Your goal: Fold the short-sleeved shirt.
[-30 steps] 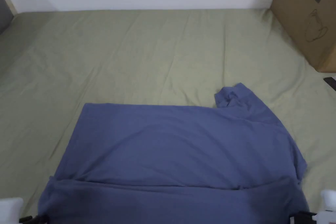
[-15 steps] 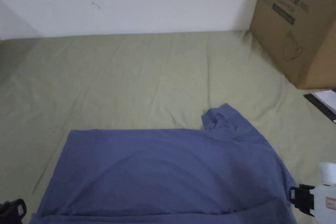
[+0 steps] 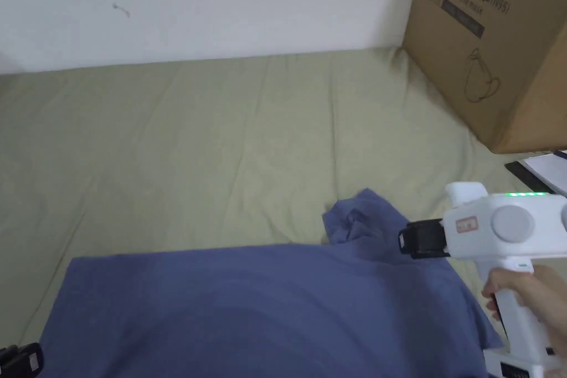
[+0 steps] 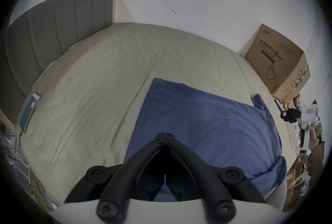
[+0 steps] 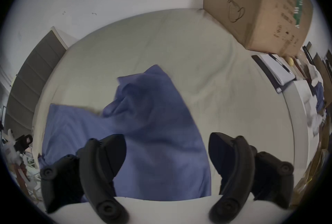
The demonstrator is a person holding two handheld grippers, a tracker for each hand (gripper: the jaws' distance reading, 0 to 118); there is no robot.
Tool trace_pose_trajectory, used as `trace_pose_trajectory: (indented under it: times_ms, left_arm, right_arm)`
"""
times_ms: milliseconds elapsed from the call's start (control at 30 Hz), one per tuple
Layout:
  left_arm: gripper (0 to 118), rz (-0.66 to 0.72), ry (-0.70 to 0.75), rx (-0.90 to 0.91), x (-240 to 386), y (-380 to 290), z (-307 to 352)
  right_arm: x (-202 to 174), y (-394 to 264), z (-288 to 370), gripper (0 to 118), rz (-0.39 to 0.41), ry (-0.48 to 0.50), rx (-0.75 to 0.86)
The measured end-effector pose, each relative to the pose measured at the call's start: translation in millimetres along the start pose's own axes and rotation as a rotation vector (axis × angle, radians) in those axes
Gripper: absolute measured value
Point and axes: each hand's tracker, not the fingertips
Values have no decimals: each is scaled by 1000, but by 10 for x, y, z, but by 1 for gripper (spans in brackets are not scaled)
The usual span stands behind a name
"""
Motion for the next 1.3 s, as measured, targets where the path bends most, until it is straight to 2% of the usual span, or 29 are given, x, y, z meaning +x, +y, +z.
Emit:
trace_pose_trajectory:
  times_ms: [67,133,167,200,233,267,300,333,367,400,467,500,533,767,833,867,900,933,967,1000,1100,1133,1200,1300]
  left_arm:
    - [0,-8,2,-15,30,20,-90]
    - [0,-19,3,-35,42,36,-181]
    - [0,-26,3,-45,51,39,-213]
    - [0,-33,4,-57,58,43,-243]
    - [0,-37,5,-65,60,48,-270]
    - [0,-40,6,-73,52,63,-305]
    - [0,-41,5,-78,47,79,-330]
    - [0,-41,5,-80,40,98,-359]
    - [9,-38,5,-81,34,131,-392]
    - [30,-27,0,-80,23,176,-448]
    - [94,-17,5,-85,46,283,-552]
    - [105,-14,3,-68,58,348,-594]
    - [107,-18,-21,-33,64,454,-658]
    - [106,-31,-41,-136,102,1094,-1521]
    - [101,-31,-16,-176,140,1160,-1809]
    - [78,-31,14,-223,131,1137,-1979]
    - [70,-30,52,-285,129,1084,-2089]
    - [70,-85,107,-310,178,1019,-2168]
    - [56,-141,65,-205,245,967,-2044]
    - [31,-122,84,-225,273,1013,-1957]
    - [5,-56,-29,-226,193,1104,-1989]
    - [1,-78,13,-230,213,1118,-1996]
    - [1,-144,11,-240,270,1135,-1910]
    - [1,-195,-10,-223,281,1195,-1650]
  right_arm:
    - [108,171,-332,97,-35,-47,-91]
    - [171,237,-608,95,-19,-48,-142]
    - [192,234,-702,89,-16,-47,-160]
    - [197,212,-819,76,0,-55,-197]
    - [168,185,-895,61,1,-119,-232]
    - [117,190,-841,58,2,-100,-189]
    - [68,200,-786,52,70,-121,-198]
    - [34,216,-750,38,122,-108,-191]
    - [12,233,-734,0,149,-101,-189]
    - [-2,270,-735,0,120,-91,-192]
    - [26,317,-800,0,95,-91,-215]
    - [44,323,-796,0,84,-90,-217]
    - [38,318,-769,0,79,-89,-213]
    - [63,314,-587,0,73,-73,-170]
    - [24,316,-586,0,78,-76,-168]
    - [21,309,-587,0,81,-78,-167]
    - [19,303,-591,0,85,-80,-167]
    - [18,299,-593,0,86,-82,-168]
    - [-13,301,-589,0,85,-80,-169]
    - [-17,302,-579,0,86,-77,-166]
    - [-17,359,-503,0,80,-71,-134]
    - [-8,378,-447,0,56,-60,-114]
    - [20,403,-309,0,33,-38,-85]
    - [56,423,-37,0,47,-31,-59]
